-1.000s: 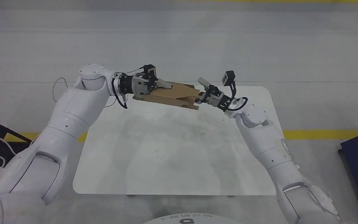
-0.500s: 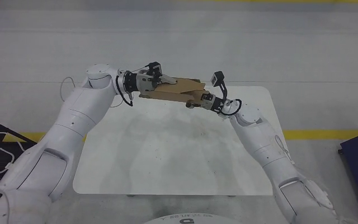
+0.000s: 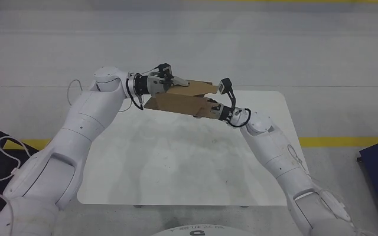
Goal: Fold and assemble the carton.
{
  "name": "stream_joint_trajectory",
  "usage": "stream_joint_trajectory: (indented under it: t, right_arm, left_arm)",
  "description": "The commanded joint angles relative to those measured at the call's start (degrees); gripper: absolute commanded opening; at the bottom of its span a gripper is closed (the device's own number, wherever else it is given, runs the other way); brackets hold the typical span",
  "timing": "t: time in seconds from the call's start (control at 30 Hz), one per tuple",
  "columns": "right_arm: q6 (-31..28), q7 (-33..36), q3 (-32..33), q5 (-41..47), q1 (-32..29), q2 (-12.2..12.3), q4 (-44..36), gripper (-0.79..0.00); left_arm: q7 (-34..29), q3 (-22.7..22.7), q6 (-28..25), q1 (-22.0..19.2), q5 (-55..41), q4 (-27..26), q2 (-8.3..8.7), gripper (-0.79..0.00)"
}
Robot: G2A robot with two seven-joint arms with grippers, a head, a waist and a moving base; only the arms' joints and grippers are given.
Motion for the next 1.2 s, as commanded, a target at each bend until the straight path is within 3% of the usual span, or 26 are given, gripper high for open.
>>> stream_joint_trajectory:
  t: [0.0,0.43,0.73,1.17]
  right_arm:
    - [0.0,0.5,-0.2,-0.1,0.1,-0.1,-0.3,0.000]
    - [-0.2,1.4,-1.1,-0.8,0.0,-0.3,-1.9,0.000]
    - [0.1,1.0,-0.6,-1.1,-0.3,-0.2,-2.0,0.000]
    - [4.7,-2.8,-1.2,1.9,3.7,-1.4,5.2,0.000]
  left_arm:
    - [0.3,-0.1,-0.4,0.0,0.2,0.3,-0.23,-0.785]
    - [3.5,-1.1,-5.1,-0.4,3.0,2.9,-1.49,-0.785]
    - [1.6,-2.0,-4.1,-0.3,2.2,4.0,-2.28,-0.785]
    - [-1.9,-3.2,-0.6,0.5,3.7,2.9,-2.34,-0.785]
